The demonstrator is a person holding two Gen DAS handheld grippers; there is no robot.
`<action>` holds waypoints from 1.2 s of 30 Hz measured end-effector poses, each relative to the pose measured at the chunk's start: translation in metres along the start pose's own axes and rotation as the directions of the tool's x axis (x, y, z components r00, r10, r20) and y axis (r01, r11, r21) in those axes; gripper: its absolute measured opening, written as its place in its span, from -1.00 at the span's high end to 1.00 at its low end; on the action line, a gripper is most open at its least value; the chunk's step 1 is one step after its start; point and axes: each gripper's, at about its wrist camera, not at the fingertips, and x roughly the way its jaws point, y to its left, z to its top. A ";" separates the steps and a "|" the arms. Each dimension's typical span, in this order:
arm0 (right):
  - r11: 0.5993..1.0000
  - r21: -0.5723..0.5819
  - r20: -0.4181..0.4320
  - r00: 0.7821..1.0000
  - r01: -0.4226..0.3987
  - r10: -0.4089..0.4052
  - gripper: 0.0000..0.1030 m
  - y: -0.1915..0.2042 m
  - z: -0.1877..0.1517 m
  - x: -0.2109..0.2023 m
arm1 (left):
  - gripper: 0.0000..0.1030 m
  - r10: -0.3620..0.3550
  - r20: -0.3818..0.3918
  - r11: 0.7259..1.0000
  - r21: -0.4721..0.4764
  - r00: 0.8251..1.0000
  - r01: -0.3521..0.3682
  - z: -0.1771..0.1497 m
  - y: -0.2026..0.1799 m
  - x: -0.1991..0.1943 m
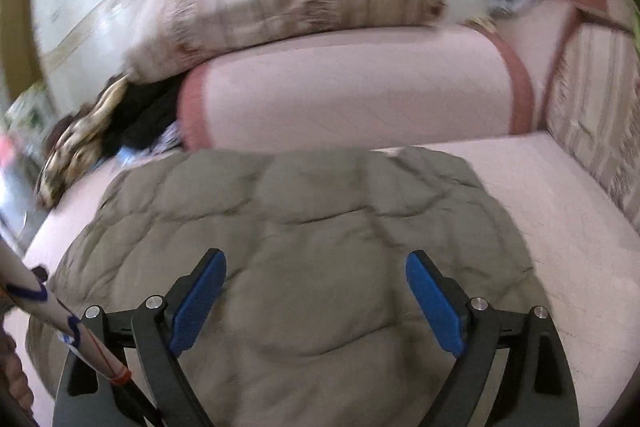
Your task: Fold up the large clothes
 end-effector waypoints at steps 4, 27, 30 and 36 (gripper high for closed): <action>0.994 -0.099 -0.078 0.996 0.045 -0.053 -0.86 0.020 -0.020 0.024 | -0.64 0.096 0.051 0.993 0.058 0.994 -0.099 -0.005 -0.006 -0.012; 0.999 -0.019 -0.049 0.998 0.039 -0.040 -0.86 0.010 -0.107 -0.169 | -0.93 0.172 0.463 0.967 0.091 0.870 -0.239 -0.110 -0.008 -0.235; 0.999 -0.001 -0.075 0.996 0.045 -0.045 -0.86 0.005 -0.113 -0.167 | -0.93 0.124 0.385 0.969 0.153 0.915 -0.196 -0.113 -0.016 -0.226; 0.992 -0.034 -0.111 0.986 0.123 -0.126 -0.86 0.000 -0.114 -0.129 | -0.93 0.068 0.290 0.976 0.177 0.955 -0.123 -0.111 -0.023 -0.196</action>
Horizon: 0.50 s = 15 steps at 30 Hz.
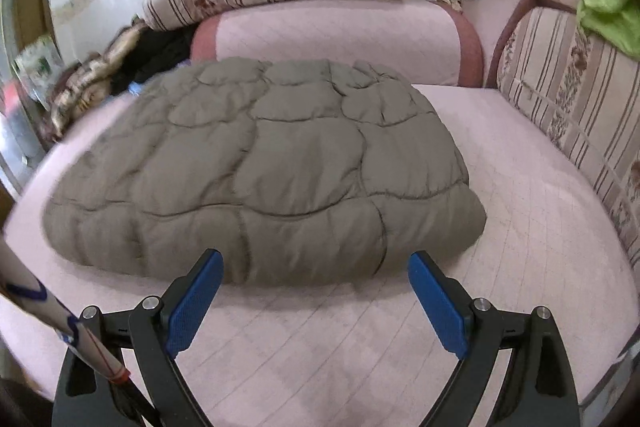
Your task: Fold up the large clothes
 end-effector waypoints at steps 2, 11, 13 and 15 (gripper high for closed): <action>0.998 -0.021 -0.023 0.997 0.067 -0.067 -0.86 0.001 0.005 0.023 | -0.93 0.015 0.004 1.000 0.015 1.000 -0.015 0.000 -0.004 0.013; 0.997 0.015 -0.022 0.997 0.076 -0.075 -0.99 -0.005 0.054 0.092 | -0.93 0.057 -0.037 0.998 0.022 0.998 -0.056 -0.019 -0.001 0.069; 0.996 0.033 -0.017 0.997 0.079 -0.078 -1.00 -0.004 0.060 0.102 | -0.93 0.060 -0.057 0.998 0.032 0.997 -0.058 -0.019 -0.002 0.078; 0.996 0.034 -0.005 0.996 0.086 -0.086 -1.00 -0.003 0.060 0.103 | -0.93 0.059 -0.055 0.998 0.032 0.997 -0.057 -0.018 -0.003 0.083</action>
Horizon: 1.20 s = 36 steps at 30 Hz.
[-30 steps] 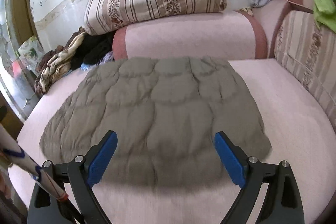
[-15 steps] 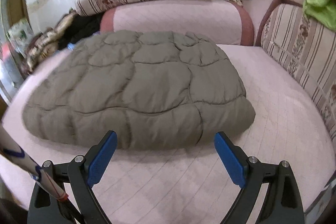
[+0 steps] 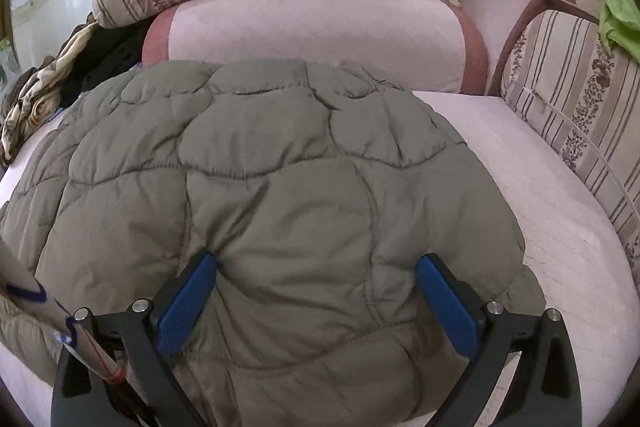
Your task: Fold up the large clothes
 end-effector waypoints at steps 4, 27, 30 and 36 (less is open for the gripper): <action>1.000 -0.017 0.057 0.998 0.015 -0.014 -0.99 -0.002 0.000 -0.019 | -0.93 -0.036 -0.002 0.999 -0.017 0.999 0.036 0.001 -0.004 -0.001; 1.000 0.008 0.074 0.997 -0.016 0.015 -0.99 -0.028 -0.116 -0.176 | -0.93 -0.085 -0.058 0.996 -0.035 0.995 0.083 -0.054 -0.014 -0.124; 1.000 0.001 0.067 0.998 -0.007 0.007 -0.99 -0.026 -0.128 -0.181 | -0.93 -0.097 -0.048 0.995 -0.039 0.994 0.095 -0.057 -0.016 -0.138; 0.999 -0.036 0.081 0.997 0.011 -0.008 -0.99 -0.020 -0.144 -0.190 | -0.93 -0.135 -0.067 0.991 -0.028 0.989 0.134 -0.066 -0.021 -0.156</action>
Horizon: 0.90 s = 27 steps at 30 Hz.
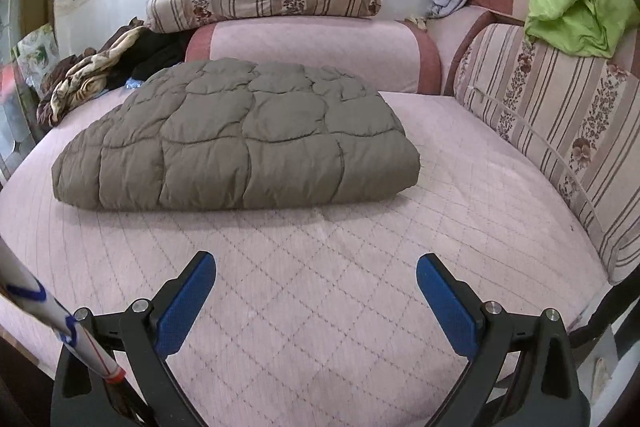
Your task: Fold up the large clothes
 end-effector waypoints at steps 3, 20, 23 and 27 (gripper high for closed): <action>1.000 -0.016 -0.001 1.000 0.011 -0.011 -0.99 0.002 -0.005 -0.001 | -0.93 -0.015 -0.040 1.000 -0.001 0.999 0.015 -0.003 -0.003 0.002; 0.999 -0.043 -0.054 0.998 0.018 -0.020 -0.99 0.005 -0.015 0.013 | -0.93 -0.007 -0.115 1.000 0.023 0.993 0.010 -0.014 -0.017 0.018; 0.999 -0.043 -0.065 0.998 0.026 -0.028 -0.99 0.007 -0.017 0.015 | -0.93 -0.017 -0.128 1.000 0.016 0.992 0.019 -0.015 -0.016 0.021; 0.999 -0.039 -0.077 0.997 0.025 -0.028 -0.99 0.008 -0.019 0.018 | -0.92 -0.027 -0.147 1.000 0.007 0.989 0.028 -0.018 -0.012 0.025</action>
